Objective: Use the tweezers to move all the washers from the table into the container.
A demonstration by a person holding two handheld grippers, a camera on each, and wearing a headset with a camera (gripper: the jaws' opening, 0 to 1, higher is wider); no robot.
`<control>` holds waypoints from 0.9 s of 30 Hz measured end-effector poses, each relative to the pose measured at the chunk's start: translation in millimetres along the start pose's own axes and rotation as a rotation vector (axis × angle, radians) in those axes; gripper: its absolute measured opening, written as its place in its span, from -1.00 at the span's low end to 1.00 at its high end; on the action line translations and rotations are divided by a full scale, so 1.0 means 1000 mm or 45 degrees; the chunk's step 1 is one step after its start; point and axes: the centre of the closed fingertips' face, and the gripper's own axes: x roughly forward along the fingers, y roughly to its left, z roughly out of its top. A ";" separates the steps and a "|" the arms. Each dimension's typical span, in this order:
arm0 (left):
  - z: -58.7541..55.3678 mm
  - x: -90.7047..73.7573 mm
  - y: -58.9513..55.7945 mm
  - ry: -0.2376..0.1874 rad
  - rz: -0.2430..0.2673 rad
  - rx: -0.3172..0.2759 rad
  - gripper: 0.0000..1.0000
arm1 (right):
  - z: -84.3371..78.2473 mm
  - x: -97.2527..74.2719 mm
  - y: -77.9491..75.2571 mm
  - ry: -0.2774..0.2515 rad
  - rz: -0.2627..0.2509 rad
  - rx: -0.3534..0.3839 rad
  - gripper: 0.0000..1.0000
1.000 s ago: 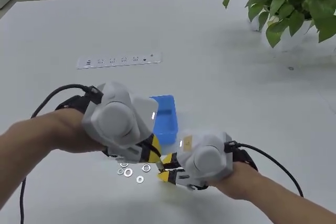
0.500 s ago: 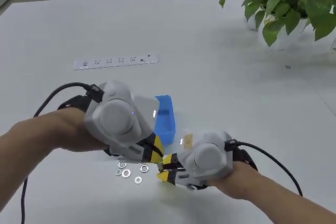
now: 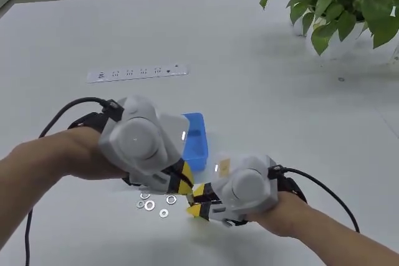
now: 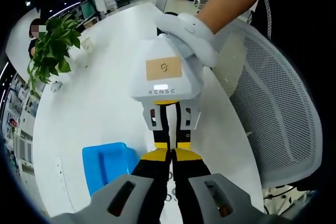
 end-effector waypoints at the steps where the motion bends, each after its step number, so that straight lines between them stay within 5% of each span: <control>1: 0.000 0.000 0.000 -0.001 -0.001 0.001 -0.90 | 0.001 0.000 0.001 0.000 0.001 -0.002 -0.81; 27: 0.008 -0.037 0.009 -0.034 0.022 -0.010 -0.91 | 0.036 -0.015 -0.008 -0.046 -0.014 -0.094 -0.81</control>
